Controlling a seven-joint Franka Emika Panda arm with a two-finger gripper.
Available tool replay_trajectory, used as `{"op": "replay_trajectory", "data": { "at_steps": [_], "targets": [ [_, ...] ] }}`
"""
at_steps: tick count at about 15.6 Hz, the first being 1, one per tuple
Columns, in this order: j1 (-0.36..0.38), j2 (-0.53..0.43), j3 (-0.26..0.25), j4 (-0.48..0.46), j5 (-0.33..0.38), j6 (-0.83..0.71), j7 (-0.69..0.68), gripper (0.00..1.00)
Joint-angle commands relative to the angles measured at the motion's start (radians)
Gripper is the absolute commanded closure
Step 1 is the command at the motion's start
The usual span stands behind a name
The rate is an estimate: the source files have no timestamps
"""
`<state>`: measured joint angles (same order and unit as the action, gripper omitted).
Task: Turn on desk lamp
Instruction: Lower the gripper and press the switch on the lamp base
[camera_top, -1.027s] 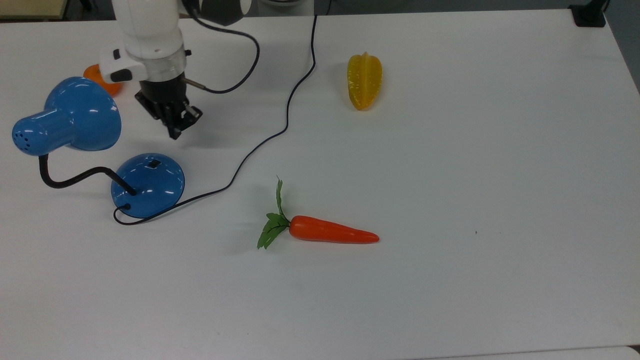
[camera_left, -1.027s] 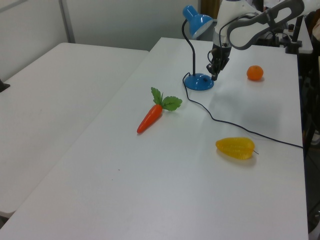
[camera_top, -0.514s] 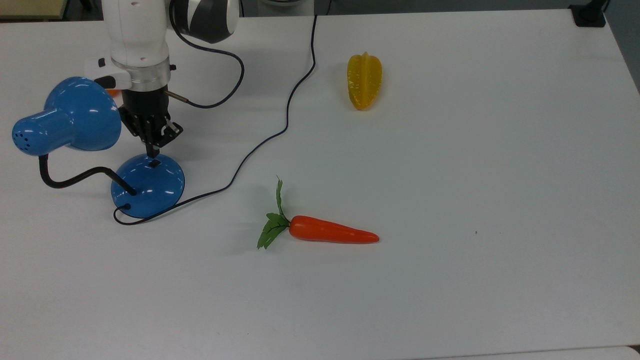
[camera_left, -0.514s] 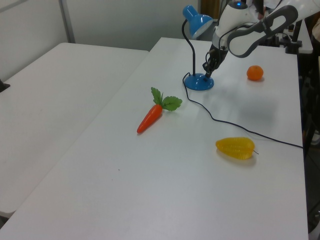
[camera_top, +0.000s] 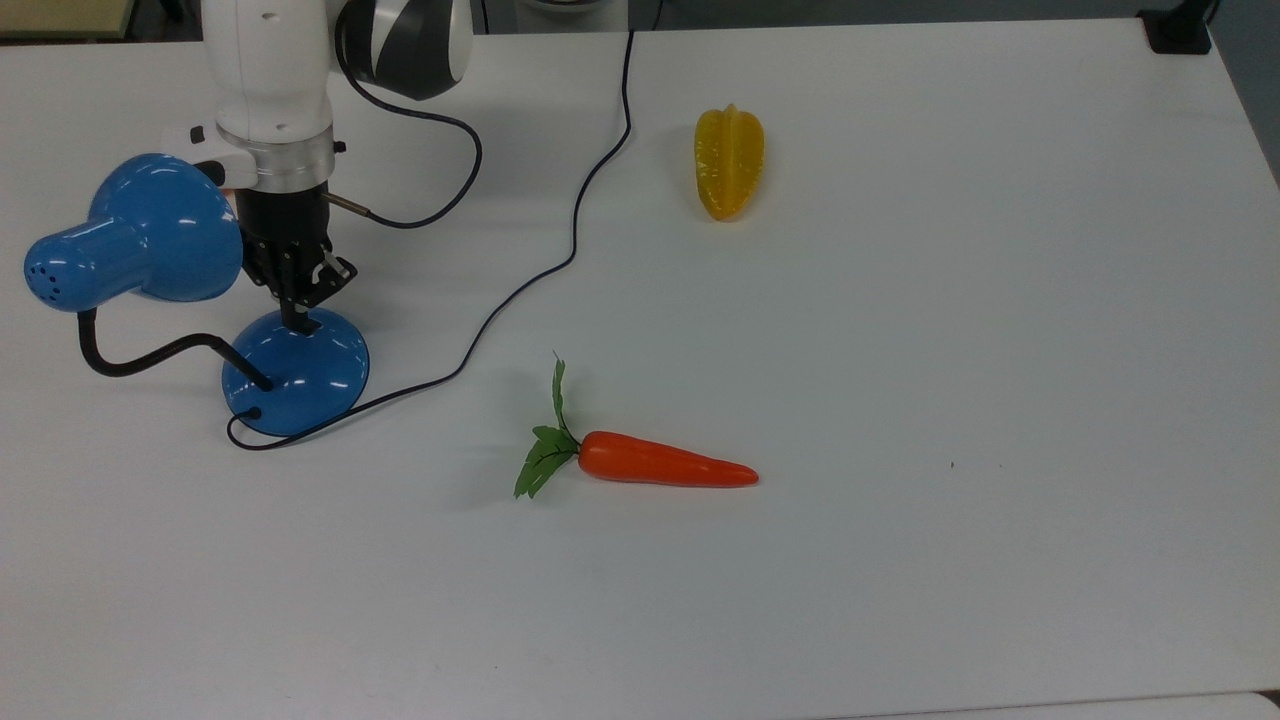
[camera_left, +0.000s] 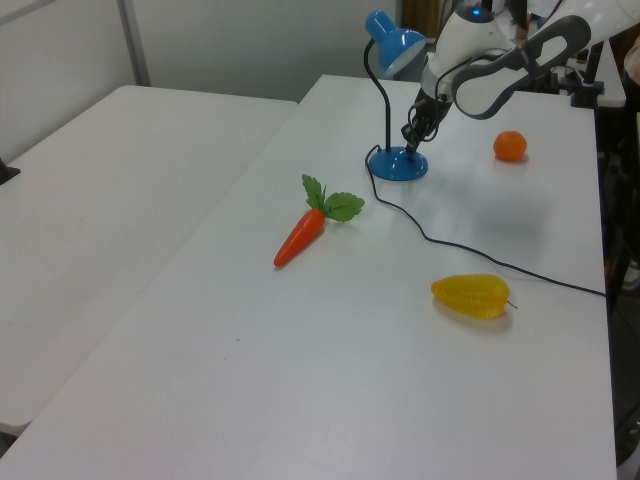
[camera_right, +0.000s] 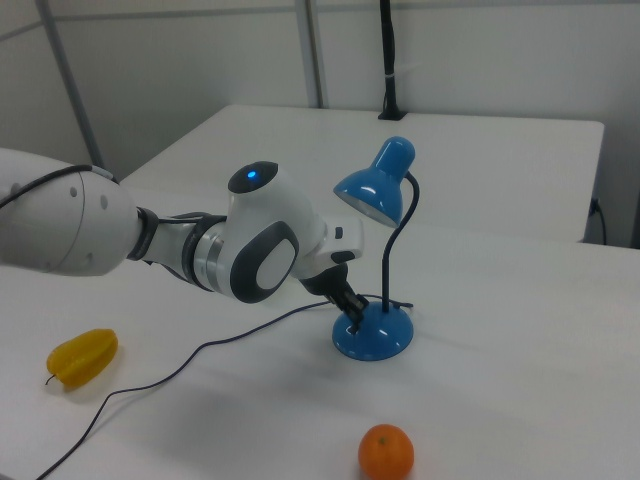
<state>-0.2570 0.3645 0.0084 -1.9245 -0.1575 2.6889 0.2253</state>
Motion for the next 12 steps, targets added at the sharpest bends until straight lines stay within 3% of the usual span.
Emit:
{"op": "replay_trajectory", "data": {
  "at_steps": [1, 12],
  "targets": [
    [-0.001, 0.028, -0.004, 0.012, -0.028, 0.039, 0.009, 1.00],
    [-0.001, 0.045, -0.004, 0.012, -0.066, 0.040, 0.009, 1.00]
  ]
}}
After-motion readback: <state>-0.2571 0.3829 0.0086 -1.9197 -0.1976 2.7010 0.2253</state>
